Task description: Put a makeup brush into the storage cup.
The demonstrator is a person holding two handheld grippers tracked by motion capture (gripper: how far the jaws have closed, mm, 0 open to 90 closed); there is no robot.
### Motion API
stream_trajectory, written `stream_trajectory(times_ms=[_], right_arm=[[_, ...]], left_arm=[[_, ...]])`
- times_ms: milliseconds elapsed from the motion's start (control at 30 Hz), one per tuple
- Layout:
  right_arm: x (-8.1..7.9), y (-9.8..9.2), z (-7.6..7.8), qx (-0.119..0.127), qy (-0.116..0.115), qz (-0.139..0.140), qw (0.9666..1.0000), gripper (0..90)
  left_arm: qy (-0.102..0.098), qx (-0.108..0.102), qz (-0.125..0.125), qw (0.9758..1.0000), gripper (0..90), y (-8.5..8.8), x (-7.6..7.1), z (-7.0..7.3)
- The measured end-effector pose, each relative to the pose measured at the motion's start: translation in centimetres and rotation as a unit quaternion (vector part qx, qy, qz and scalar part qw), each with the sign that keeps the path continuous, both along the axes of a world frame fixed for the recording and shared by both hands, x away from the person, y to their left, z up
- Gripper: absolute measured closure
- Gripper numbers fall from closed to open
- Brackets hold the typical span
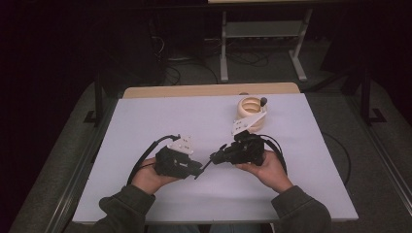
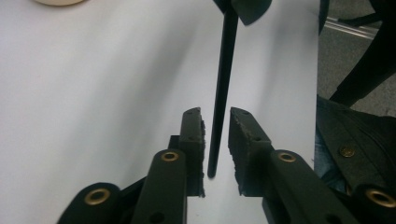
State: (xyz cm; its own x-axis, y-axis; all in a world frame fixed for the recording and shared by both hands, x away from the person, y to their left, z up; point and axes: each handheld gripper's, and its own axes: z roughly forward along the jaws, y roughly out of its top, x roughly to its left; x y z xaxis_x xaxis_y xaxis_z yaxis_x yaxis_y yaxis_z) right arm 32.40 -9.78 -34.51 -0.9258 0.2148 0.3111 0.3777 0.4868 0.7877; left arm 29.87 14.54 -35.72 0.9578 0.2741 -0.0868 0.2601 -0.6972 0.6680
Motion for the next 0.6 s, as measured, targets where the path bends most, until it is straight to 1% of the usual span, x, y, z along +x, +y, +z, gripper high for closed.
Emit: stream_trajectory(times_ms=[33,67,100,167,233,333,400,500,600], right_arm=[[0.0,0.0,0.0,0.0,0.0,0.0,1.0,84.4],[0.1,-0.2,0.1,-0.007,0.005,-0.005,1.0,84.5],[0.1,-0.2,0.1,-0.007,0.005,-0.005,1.0,84.5],[0.2,-0.5,0.2,-0.02,0.004,-0.01,0.9997,84.5],[0.2,-0.6,0.2,-0.024,0.005,-0.013,0.9996,84.5],[0.4,-1.0,0.4,-0.038,0.002,-0.021,0.9991,84.5],[0.4,-1.2,0.6,-0.047,0.0,-0.025,0.9986,84.5],[0.6,-1.5,0.7,-0.052,0.0,-0.029,0.9982,84.5],[0.8,-1.9,0.7,-0.058,0.0,-0.039,0.9976,84.5]], left_arm=[[-0.003,0.001,0.0,1.0,73.8,0.0,0.0,0.0],[-0.002,0.001,0.003,1.0,72.0,0.2,0.0,-0.1],[-0.002,0.001,0.003,1.0,71.3,0.2,0.0,-0.1],[-0.003,0.004,0.005,1.0,70.2,0.4,0.0,-0.2],[-0.003,0.005,0.006,1.0,69.2,0.5,0.0,-0.3],[-0.009,0.002,0.016,0.9998,66.8,0.9,0.0,-0.4],[-0.006,-0.002,0.02,0.9998,65.6,1.0,-0.1,-0.5],[-0.01,-0.001,0.024,0.9997,64.4,1.3,-0.2,-0.6],[-0.013,-0.006,0.031,0.9994,62.3,1.7,-0.3,-0.7]])
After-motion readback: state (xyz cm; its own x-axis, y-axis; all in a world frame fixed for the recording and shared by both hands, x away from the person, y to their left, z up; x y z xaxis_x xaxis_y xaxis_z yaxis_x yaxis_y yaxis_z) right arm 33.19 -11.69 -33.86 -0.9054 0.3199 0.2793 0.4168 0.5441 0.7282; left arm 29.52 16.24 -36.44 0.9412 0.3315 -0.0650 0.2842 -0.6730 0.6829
